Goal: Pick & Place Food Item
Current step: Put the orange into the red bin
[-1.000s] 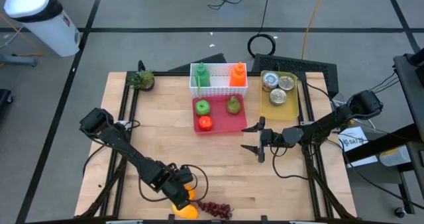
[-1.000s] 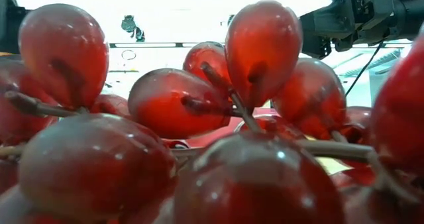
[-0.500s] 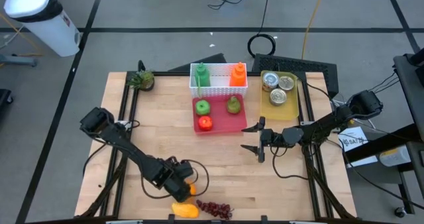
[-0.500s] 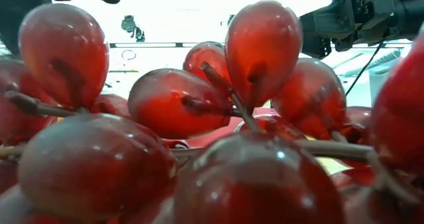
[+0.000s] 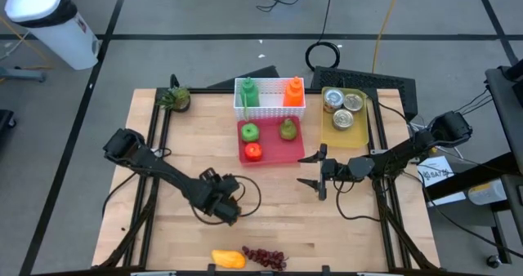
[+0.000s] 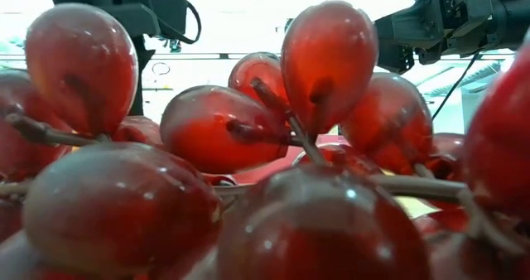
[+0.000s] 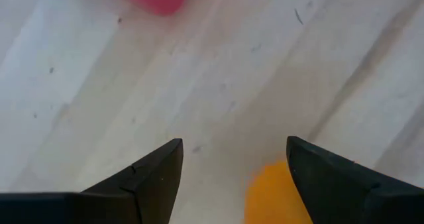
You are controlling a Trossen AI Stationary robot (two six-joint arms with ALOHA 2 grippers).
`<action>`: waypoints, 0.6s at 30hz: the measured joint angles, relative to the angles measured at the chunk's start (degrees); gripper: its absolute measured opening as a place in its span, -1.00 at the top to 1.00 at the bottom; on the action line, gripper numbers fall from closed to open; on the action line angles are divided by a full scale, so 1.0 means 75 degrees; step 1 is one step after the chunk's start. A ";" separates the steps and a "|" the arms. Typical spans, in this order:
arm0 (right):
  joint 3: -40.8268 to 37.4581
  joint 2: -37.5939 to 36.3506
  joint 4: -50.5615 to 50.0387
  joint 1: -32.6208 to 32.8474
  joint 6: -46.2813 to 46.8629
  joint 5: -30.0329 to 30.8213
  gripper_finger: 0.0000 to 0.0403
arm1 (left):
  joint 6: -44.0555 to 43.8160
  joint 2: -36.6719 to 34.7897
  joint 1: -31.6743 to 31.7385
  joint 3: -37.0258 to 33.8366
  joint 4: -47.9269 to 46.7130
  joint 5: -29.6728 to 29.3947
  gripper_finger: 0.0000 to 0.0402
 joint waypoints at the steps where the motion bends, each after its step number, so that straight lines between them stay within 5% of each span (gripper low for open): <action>1: 0.0000 0.0000 0.0000 0.0000 0.0000 0.0000 -0.41 | 0.0103 0.0000 0.0057 0.0000 -0.0013 -0.0009 -0.36; 11: 0.0000 0.0000 -0.0057 0.0000 0.0000 0.0000 -0.41 | 0.0499 -0.0378 0.0368 0.0000 -0.0794 -0.0264 -0.36; 18: 0.0000 0.0000 -0.0087 0.0000 0.0000 0.0000 -0.41 | -0.0123 -0.1188 0.0003 0.0009 -0.0216 0.0735 -0.36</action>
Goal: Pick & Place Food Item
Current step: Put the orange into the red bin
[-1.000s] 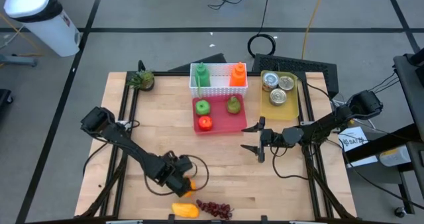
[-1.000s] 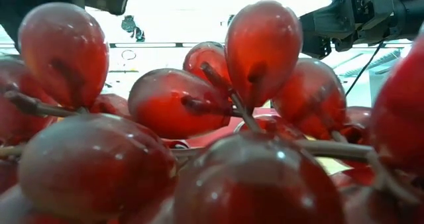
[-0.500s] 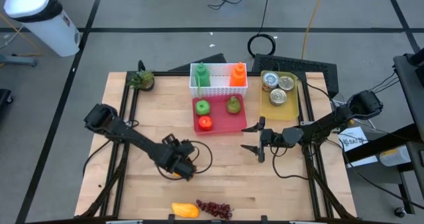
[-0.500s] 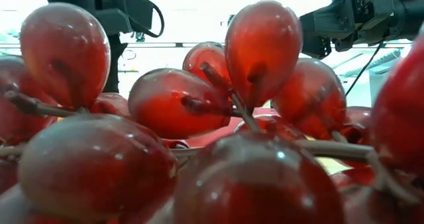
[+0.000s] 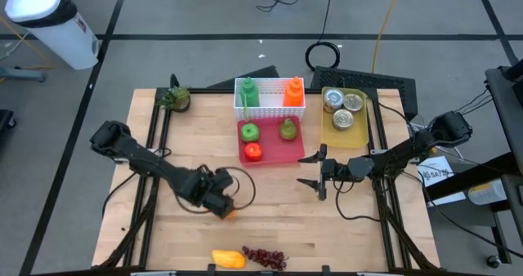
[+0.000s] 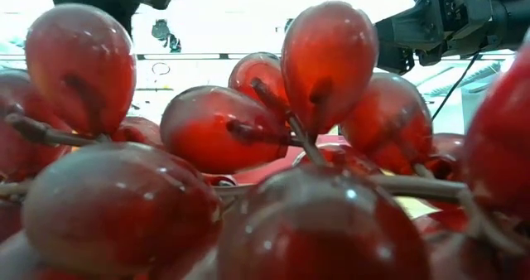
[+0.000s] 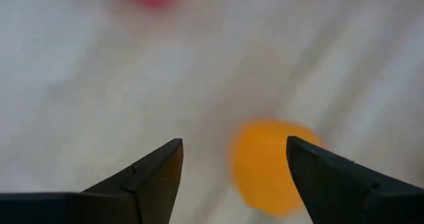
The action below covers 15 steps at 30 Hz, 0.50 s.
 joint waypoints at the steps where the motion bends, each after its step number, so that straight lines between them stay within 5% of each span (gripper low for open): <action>1: 0.0000 -0.0001 0.0000 0.0000 -0.0004 0.0000 -0.41 | 0.0059 0.0003 -0.0140 0.0000 0.0159 0.0198 -0.36; 8: 0.0000 0.0000 -0.0031 0.0000 -0.0020 0.0000 -0.41 | -0.0339 0.0392 -0.0762 -0.0003 0.0528 0.0854 -0.37; 15: 0.0000 0.0000 -0.0089 0.0000 -0.0006 0.0000 -0.41 | -0.0683 0.0602 -0.0683 -0.0003 0.0403 0.0400 -0.51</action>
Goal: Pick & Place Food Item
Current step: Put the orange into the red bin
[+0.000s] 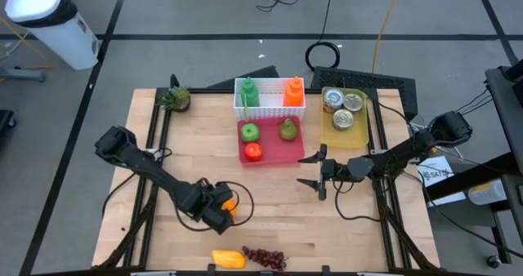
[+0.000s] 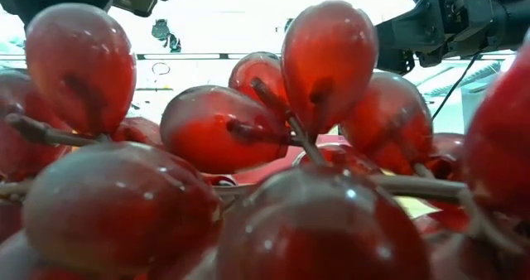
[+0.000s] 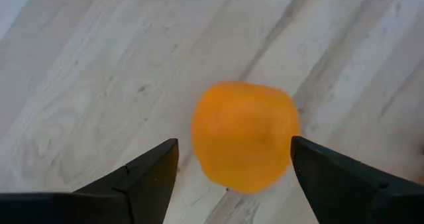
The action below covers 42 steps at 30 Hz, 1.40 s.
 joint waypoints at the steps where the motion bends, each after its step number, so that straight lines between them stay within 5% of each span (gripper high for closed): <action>1: 0.0000 0.0000 0.0005 0.0000 0.0013 0.0000 -0.41 | 0.0068 0.0000 0.0000 0.0000 0.0054 0.0015 -0.53; 23: 0.0000 0.0000 -0.0045 0.0000 0.0034 0.0000 -0.41 | 0.0871 0.1386 0.0218 0.0052 0.0732 0.0291 -0.61; 31: 0.0000 -0.0001 -0.0023 0.0000 0.0035 0.0000 -0.41 | 0.1600 0.0767 0.0534 -0.0015 0.0899 -0.0019 -0.36; 36: 0.0000 0.0000 0.0076 0.0000 0.0215 -0.0003 -0.41 | 0.2041 0.0088 0.0928 0.0031 0.1321 -0.0266 -0.38; 42: 0.0016 0.0145 0.0471 0.0000 0.0397 -0.0418 -0.41 | 0.3292 0.0076 0.1707 0.0012 0.1411 0.0942 -0.42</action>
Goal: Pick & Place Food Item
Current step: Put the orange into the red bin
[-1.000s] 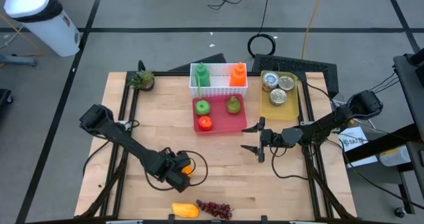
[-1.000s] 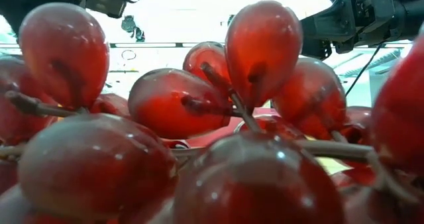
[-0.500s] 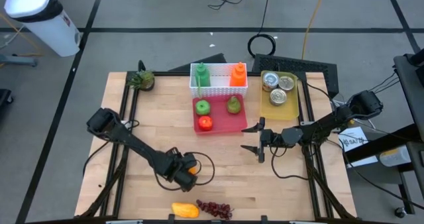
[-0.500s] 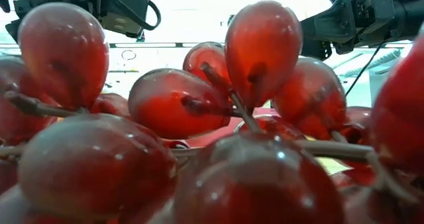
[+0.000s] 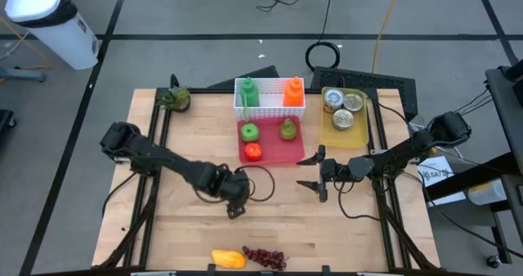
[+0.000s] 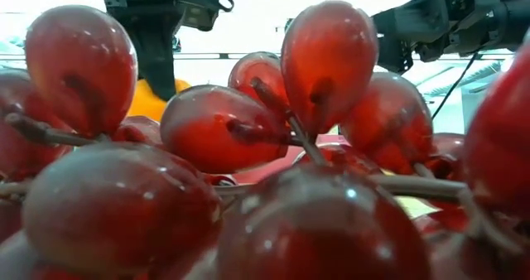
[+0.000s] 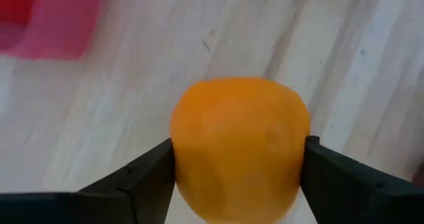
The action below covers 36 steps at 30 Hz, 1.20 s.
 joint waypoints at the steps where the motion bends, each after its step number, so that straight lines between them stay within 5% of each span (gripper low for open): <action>1: 0.0080 0.0081 0.0004 0.0002 0.0001 -0.0023 -0.41 | 0.0182 0.0018 0.0121 0.0000 -0.0017 0.0225 -0.40; 10: 0.1659 0.2040 -0.0166 0.0002 -0.0930 -0.0404 -0.41 | 0.1698 0.0012 0.0711 0.0064 0.0208 0.0581 -0.37; 18: 0.2820 0.3505 -0.0184 0.0114 -0.4075 -0.0345 -0.43 | 0.2470 -0.0146 0.0721 0.0085 0.1024 0.0602 -0.39; 30: 0.3632 0.4279 -0.0094 0.0211 -0.6519 0.0729 -0.67 | 0.3069 -0.0764 0.0762 0.0090 0.2326 0.0872 -0.46; 36: 0.3615 0.4276 0.0238 0.0146 -0.6678 0.0337 -0.68 | 0.2855 -0.0772 0.0955 0.0105 0.2302 0.1012 -0.35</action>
